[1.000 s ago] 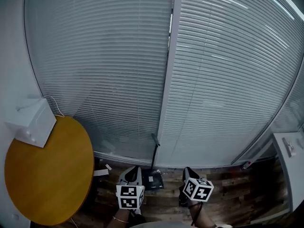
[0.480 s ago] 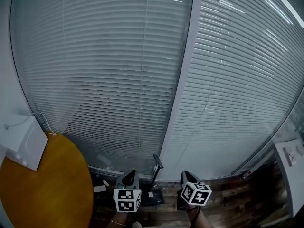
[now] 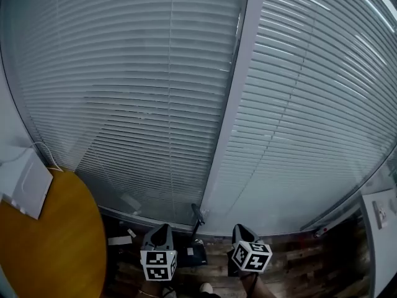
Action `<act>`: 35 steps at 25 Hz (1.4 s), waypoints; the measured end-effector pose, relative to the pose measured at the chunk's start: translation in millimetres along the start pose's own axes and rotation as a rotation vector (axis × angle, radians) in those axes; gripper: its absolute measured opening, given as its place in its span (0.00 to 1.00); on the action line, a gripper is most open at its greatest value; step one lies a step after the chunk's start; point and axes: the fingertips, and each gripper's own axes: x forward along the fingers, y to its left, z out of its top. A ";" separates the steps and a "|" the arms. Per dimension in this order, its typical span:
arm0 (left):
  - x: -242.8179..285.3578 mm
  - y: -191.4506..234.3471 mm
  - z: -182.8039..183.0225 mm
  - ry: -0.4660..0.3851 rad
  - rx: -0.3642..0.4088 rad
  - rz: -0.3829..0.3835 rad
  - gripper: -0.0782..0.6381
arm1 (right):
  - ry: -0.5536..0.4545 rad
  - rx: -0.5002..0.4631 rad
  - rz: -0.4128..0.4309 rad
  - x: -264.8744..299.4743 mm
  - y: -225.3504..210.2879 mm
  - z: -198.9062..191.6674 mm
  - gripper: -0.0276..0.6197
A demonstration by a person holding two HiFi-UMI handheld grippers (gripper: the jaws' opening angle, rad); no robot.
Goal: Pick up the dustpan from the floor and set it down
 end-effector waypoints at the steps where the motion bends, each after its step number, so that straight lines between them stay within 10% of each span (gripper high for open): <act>1: 2.2 -1.2 -2.3 0.004 0.001 0.005 0.13 | 0.002 -0.001 -0.002 1.5 -2.8 -1.1 0.09; 35: 65.6 -51.4 -251.0 0.186 -0.056 -0.025 0.13 | 0.248 0.023 -0.057 50.9 -78.8 -241.3 0.09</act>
